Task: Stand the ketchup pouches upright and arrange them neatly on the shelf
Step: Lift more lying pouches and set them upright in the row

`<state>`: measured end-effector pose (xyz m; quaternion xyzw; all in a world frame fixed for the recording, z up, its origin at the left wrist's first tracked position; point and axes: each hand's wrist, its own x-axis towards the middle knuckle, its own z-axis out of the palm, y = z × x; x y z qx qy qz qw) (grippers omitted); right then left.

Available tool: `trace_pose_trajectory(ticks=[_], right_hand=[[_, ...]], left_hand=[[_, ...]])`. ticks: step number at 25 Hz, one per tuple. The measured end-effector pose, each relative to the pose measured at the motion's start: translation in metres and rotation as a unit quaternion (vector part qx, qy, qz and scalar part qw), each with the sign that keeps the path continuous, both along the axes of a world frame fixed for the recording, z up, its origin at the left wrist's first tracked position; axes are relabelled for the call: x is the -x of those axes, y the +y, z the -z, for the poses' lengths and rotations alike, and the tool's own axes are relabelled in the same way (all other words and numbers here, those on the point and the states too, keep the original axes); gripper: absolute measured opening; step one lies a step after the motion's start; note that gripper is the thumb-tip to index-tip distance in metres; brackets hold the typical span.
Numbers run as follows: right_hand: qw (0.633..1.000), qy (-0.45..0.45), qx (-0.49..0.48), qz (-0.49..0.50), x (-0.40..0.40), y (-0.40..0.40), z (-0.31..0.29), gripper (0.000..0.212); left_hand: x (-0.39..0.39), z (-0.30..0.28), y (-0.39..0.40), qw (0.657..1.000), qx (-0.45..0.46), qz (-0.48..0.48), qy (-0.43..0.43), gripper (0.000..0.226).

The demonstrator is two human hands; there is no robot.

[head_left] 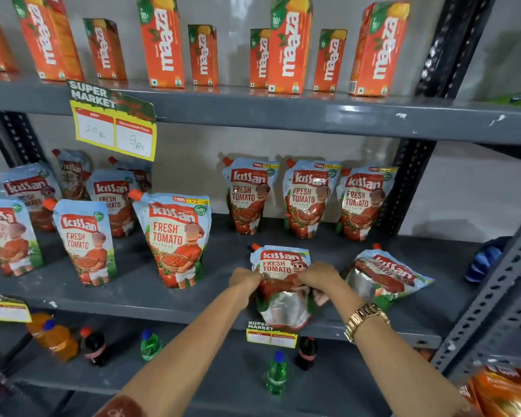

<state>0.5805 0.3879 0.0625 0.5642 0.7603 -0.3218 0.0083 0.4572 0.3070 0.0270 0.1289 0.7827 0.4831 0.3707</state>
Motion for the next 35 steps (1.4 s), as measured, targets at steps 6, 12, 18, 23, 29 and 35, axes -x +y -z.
trace_pose_trajectory(ticks=[6,12,18,23,29,35], right_hand=[[0.944,0.272,0.092,0.163,-0.003,-0.001,0.034,0.005],[0.921,0.353,-0.006,0.164,0.003,-0.013,0.025,0.009],[0.879,0.446,-0.111,0.13,0.003,-0.011,0.015,0.024],[0.866,0.467,-0.118,0.133,-0.004,-0.009,0.019,0.02],[0.776,0.494,-0.29,0.263,-0.039,-0.004,0.011,0.017],[0.752,0.458,-0.321,0.349,-0.09,0.021,0.009,0.018]], left_hand=[[-0.005,-0.001,-0.003,0.999,-0.024,-0.039,0.025,0.021],[-0.005,-0.022,0.002,0.987,-0.142,-0.064,0.026,0.02],[0.005,-0.039,0.005,0.97,-0.217,-0.067,0.088,0.025],[0.005,-0.035,0.001,0.964,-0.212,-0.027,0.158,0.028],[-0.023,-0.037,-0.004,0.919,-0.212,-0.093,0.319,0.03],[-0.074,-0.041,0.013,0.918,-0.236,-0.017,0.318,0.019]])
